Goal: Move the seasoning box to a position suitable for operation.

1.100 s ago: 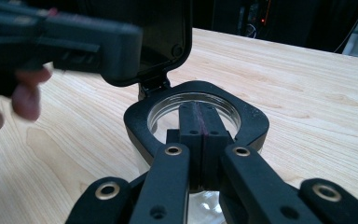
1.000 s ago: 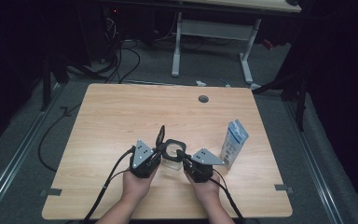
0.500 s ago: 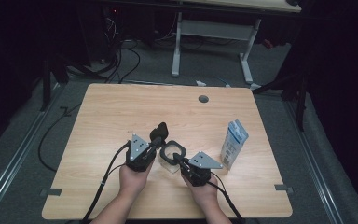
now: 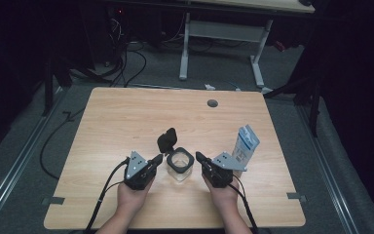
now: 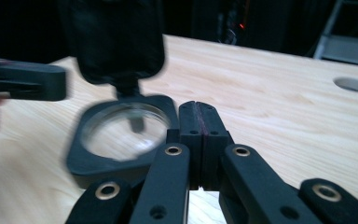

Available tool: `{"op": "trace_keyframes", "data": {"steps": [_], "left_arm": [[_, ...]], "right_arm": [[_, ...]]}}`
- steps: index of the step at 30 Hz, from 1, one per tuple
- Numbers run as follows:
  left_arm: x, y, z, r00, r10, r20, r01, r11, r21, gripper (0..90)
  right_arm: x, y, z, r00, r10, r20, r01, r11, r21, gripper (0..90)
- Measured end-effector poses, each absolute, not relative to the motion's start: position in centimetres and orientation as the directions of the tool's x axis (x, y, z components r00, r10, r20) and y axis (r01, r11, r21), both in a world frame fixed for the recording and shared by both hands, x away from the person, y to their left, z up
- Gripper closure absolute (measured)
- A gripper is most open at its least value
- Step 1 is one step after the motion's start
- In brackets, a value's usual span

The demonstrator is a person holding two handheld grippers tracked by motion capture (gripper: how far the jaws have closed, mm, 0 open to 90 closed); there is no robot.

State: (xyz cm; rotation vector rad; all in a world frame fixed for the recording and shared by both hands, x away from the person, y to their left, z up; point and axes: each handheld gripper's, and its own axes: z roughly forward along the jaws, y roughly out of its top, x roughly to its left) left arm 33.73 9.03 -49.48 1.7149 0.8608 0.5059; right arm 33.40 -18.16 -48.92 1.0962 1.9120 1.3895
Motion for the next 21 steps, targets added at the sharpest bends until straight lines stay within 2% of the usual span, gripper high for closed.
{"op": "trace_keyframes", "data": {"steps": [8, 21], "left_arm": [[32.6, 8.8, -51.5, 0.652, 0.751, -0.100, 0.355, -0.186, 0.916, 90.0], [32.1, 9.9, -52.0, 0.646, 0.759, -0.081, 0.356, -0.206, 0.911, 90.0]], "right_arm": [[34.9, -18.0, -50.5, -0.511, 0.859, 0.030, 0.353, 0.178, 0.919, 90.0], [34.9, -17.7, -51.4, -0.540, 0.841, 0.030, 0.365, 0.202, 0.909, 90.0]]}}
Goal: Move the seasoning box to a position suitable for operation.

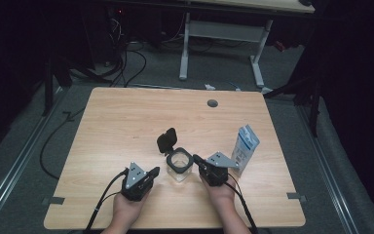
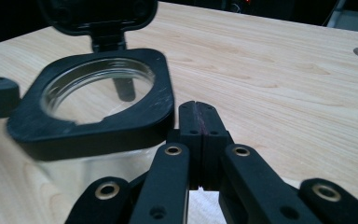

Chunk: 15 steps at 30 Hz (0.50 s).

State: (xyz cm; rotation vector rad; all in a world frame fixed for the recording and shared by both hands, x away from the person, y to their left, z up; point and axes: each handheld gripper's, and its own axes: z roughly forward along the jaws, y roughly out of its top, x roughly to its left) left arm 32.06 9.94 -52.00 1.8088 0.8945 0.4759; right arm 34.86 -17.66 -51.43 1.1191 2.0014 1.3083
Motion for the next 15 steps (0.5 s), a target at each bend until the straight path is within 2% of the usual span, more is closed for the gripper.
{"op": "trace_keyframes", "data": {"steps": [6, 15], "left_arm": [[31.9, 11.0, -52.4, 0.641, 0.764, -0.072, 0.366, -0.223, 0.904, 90.0], [32.8, 10.2, -52.2, 0.639, 0.764, -0.085, 0.380, -0.218, 0.899, 90.0]], "right_arm": [[33.7, -17.6, -51.5, -0.552, 0.834, 0.028, 0.357, 0.206, 0.911, 90.0], [30.8, -16.7, -51.9, -0.603, 0.797, 0.026, 0.336, 0.225, 0.915, 90.0]]}}
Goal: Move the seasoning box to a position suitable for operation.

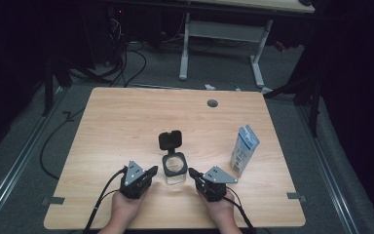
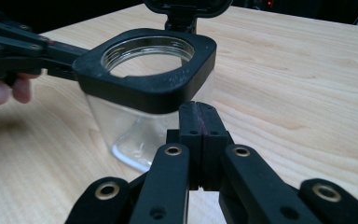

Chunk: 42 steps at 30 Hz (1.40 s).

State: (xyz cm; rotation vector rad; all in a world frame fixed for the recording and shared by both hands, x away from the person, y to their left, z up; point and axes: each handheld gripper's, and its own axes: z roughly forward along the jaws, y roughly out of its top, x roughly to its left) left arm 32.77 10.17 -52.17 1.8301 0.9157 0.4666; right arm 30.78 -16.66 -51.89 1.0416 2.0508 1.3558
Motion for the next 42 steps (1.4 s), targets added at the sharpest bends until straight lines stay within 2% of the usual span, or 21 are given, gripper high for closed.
{"op": "trace_keyframes", "data": {"steps": [12, 21, 31, 35, 39, 42], "left_arm": [[33.7, 8.1, -52.2, 0.648, 0.757, -0.081, 0.383, -0.232, 0.894, 90.0], [35.0, 6.2, -52.3, 0.657, 0.750, -0.079, 0.385, -0.244, 0.890, 90.0], [35.9, 6.1, -52.4, 0.655, 0.752, -0.064, 0.383, -0.259, 0.887, 89.4], [35.7, 7.5, -52.1, 0.653, 0.757, -0.040, 0.363, -0.265, 0.893, 86.5], [34.7, 11.4, -51.6, 0.631, 0.775, -0.021, 0.355, -0.266, 0.896, 82.5], [34.1, 13.7, -51.8, 0.639, 0.769, -0.011, 0.389, -0.311, 0.867, 74.5]], "right_arm": [[29.6, -19.4, -52.3, -0.564, 0.825, 0.042, 0.358, 0.198, 0.913, 90.0], [29.2, -20.1, -52.3, -0.552, 0.833, 0.044, 0.359, 0.189, 0.914, 90.0], [29.0, -20.0, -52.5, -0.554, 0.831, 0.041, 0.351, 0.189, 0.917, 90.0], [28.8, -20.3, -52.5, -0.540, 0.840, 0.049, 0.351, 0.172, 0.920, 89.4], [28.7, -20.9, -52.5, -0.525, 0.850, 0.048, 0.360, 0.170, 0.917, 85.6], [28.4, -21.8, -52.5, -0.504, 0.863, 0.027, 0.368, 0.186, 0.911, 81.4]]}}
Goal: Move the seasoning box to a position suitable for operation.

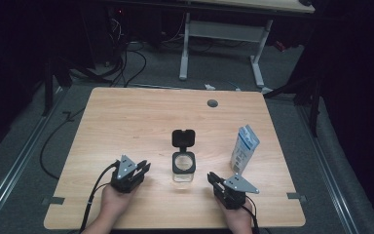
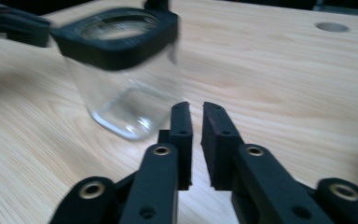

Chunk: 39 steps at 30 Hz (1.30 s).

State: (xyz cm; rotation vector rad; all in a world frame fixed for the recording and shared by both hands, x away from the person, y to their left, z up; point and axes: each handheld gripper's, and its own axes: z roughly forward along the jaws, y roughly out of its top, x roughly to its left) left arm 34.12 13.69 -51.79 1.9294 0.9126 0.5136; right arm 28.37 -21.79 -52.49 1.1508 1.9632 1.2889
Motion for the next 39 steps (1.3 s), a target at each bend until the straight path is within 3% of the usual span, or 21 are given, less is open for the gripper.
{"op": "trace_keyframes", "data": {"steps": [4, 8, 19, 31, 39], "left_arm": [[32.9, 16.3, -52.1, 0.630, 0.777, -0.024, 0.409, -0.305, 0.860, 59.3], [32.2, 17.7, -52.1, 0.621, 0.782, -0.052, 0.410, -0.267, 0.872, 54.6], [32.0, 17.4, -51.9, 0.646, 0.762, -0.037, 0.361, -0.262, 0.895, 51.7], [31.8, 16.8, -52.1, 0.671, 0.741, -0.039, 0.360, -0.279, 0.890, 49.7], [31.9, 17.3, -52.1, 0.674, 0.738, -0.036, 0.352, -0.278, 0.894, 48.4]], "right_arm": [[27.7, -23.5, -52.5, -0.464, 0.885, 0.014, 0.391, 0.191, 0.900, 77.0], [26.8, -25.4, -52.6, -0.415, 0.910, 0.013, 0.413, 0.176, 0.894, 75.1], [25.4, -29.8, -52.6, -0.285, 0.958, 0.018, 0.404, 0.103, 0.909, 67.2], [27.8, -30.1, -50.7, -0.268, 0.963, -0.007, 0.376, 0.111, 0.920, 63.4], [29.9, -29.7, -49.3, -0.269, 0.963, -0.012, 0.373, 0.116, 0.920, 66.5]]}}
